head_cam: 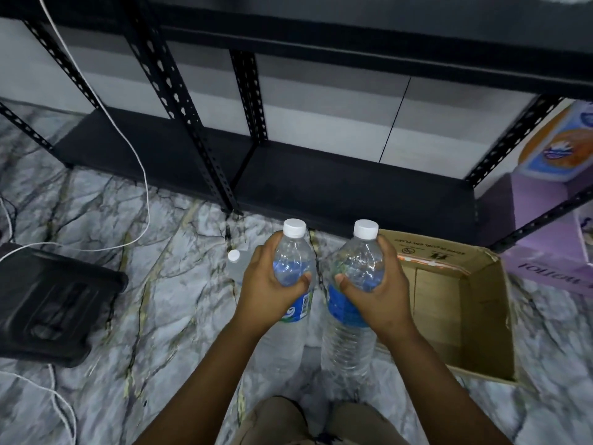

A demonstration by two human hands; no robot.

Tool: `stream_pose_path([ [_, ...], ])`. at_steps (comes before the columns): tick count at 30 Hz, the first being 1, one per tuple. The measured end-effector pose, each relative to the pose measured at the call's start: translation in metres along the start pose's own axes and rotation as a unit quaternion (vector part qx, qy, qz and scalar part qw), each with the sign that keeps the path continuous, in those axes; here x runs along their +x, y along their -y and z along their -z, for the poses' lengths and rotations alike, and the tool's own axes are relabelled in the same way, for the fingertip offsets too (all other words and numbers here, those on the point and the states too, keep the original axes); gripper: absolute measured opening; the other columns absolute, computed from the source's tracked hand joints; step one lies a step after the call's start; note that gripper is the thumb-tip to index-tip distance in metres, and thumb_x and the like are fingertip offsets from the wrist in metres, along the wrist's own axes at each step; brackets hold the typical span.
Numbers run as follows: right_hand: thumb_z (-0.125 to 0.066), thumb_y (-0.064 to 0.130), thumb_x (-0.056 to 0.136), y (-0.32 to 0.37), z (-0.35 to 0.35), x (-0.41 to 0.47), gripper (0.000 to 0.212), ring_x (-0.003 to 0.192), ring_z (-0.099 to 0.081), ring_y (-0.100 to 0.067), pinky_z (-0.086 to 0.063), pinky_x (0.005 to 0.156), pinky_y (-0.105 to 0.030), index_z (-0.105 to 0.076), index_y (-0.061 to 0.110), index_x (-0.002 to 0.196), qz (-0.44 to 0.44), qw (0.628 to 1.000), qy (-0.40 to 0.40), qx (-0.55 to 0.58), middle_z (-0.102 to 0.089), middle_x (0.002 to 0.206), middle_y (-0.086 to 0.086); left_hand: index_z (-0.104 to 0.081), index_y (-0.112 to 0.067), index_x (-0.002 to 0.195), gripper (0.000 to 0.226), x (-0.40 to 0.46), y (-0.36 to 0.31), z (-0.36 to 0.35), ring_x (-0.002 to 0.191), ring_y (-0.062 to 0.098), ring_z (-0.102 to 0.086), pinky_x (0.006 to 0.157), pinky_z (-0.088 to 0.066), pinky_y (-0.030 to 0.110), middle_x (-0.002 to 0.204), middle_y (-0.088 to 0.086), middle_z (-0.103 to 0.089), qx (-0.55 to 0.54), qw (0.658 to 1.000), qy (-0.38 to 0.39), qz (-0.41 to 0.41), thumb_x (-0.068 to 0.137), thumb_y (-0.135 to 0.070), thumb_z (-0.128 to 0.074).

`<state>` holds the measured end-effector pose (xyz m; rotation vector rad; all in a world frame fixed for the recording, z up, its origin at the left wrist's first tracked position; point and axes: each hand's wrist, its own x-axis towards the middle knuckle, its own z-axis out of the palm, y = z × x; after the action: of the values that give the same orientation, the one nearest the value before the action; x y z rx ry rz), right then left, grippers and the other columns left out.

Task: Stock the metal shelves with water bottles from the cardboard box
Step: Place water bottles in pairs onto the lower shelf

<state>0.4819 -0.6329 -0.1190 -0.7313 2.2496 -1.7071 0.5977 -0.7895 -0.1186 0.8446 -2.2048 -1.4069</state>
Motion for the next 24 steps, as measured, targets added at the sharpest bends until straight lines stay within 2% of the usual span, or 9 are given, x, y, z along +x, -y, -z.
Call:
stream_pose_path([
  [2,-0.085,0.018,0.070,0.005,0.018,0.004,0.073,0.110,-0.053,0.010,-0.042,0.089,-0.007,-0.041,0.049,0.118,0.001,1.000,-0.013,0.006,-0.054,0.118,0.019,-0.043,-0.047,0.127,0.067,0.005,-0.016,-0.010,0.106,0.003,-0.058,0.087,-0.048,0.020,0.117,-0.010,-0.056,0.001,1.000,0.000,-0.011,0.070,-0.034,-0.077],
  [4,-0.084,0.030,0.066,0.011,0.035,0.007,0.077,0.115,-0.054,-0.001,-0.045,0.096,-0.020,-0.039,0.045,0.127,0.000,1.000,-0.023,0.009,-0.055,0.125,0.009,-0.041,-0.045,0.131,0.071,0.009,-0.031,-0.020,0.109,0.001,-0.056,0.087,-0.045,0.015,0.119,-0.013,-0.056,0.007,1.000,0.001,-0.022,0.071,-0.032,-0.078],
  [6,-0.080,0.038,0.063,0.016,0.053,0.012,0.079,0.117,-0.055,-0.008,-0.047,0.098,-0.029,-0.037,0.051,0.128,0.007,1.000,-0.026,0.014,-0.055,0.127,0.006,-0.039,-0.044,0.133,0.073,0.013,-0.046,-0.029,0.111,0.001,-0.054,0.089,-0.041,0.013,0.122,-0.016,-0.053,0.011,0.999,0.002,-0.034,0.075,-0.027,-0.080],
  [9,-0.076,0.052,0.060,0.022,0.079,0.020,0.075,0.118,-0.055,-0.011,-0.048,0.100,-0.038,-0.034,0.065,0.121,0.018,0.999,-0.040,0.002,-0.054,0.128,0.006,-0.036,-0.057,0.125,0.073,0.017,-0.070,-0.038,0.113,0.002,-0.054,0.093,-0.043,0.018,0.124,-0.016,-0.053,0.008,0.999,-0.004,-0.054,0.077,-0.022,-0.079],
  [12,-0.074,0.056,0.059,0.029,0.098,0.026,0.084,0.122,-0.052,-0.015,-0.046,0.102,-0.046,-0.032,0.052,0.131,0.013,0.999,-0.049,-0.010,-0.051,0.133,0.003,-0.035,-0.066,0.119,0.072,0.021,-0.089,-0.043,0.111,0.003,-0.056,0.093,-0.047,0.022,0.122,-0.013,-0.054,-0.003,0.998,-0.005,-0.070,0.074,-0.030,-0.079],
  [14,-0.075,0.056,0.059,0.036,0.105,0.029,0.087,0.122,-0.051,-0.015,-0.046,0.102,-0.046,-0.033,0.046,0.134,0.017,0.998,-0.058,-0.021,-0.050,0.134,0.003,-0.033,-0.068,0.119,0.069,0.024,-0.100,-0.045,0.111,0.003,-0.056,0.092,-0.047,0.022,0.121,-0.012,-0.055,-0.004,0.997,-0.005,-0.083,0.070,-0.041,-0.074],
  [17,-0.075,0.058,0.058,0.047,0.110,0.033,0.091,0.120,-0.053,-0.016,-0.046,0.102,-0.044,-0.035,0.037,0.137,0.034,0.996,-0.076,-0.032,-0.051,0.133,0.002,-0.034,-0.063,0.119,0.073,0.031,-0.111,-0.043,0.108,0.004,-0.057,0.088,-0.048,0.023,0.120,-0.008,-0.055,-0.012,0.994,-0.006,-0.107,0.075,-0.028,-0.080],
  [22,-0.082,0.040,0.063,0.076,0.098,0.035,0.081,0.114,-0.055,-0.012,-0.046,0.097,-0.031,-0.034,0.046,0.128,0.060,0.992,-0.104,-0.041,-0.054,0.128,0.004,-0.038,-0.051,0.123,0.071,0.047,-0.126,-0.026,0.105,0.002,-0.057,0.083,-0.046,0.013,0.120,-0.005,-0.057,-0.020,0.988,-0.002,-0.152,0.075,-0.023,-0.081],
  [24,-0.082,0.039,0.063,0.085,0.089,0.037,0.080,0.113,-0.056,-0.011,-0.045,0.096,-0.028,-0.035,0.047,0.127,0.066,0.990,-0.118,-0.040,-0.054,0.127,0.007,-0.039,-0.048,0.125,0.071,0.055,-0.130,-0.017,0.105,-0.003,-0.056,0.080,-0.043,0.006,0.120,-0.007,-0.056,-0.024,0.986,0.007,-0.163,0.075,-0.021,-0.080],
])
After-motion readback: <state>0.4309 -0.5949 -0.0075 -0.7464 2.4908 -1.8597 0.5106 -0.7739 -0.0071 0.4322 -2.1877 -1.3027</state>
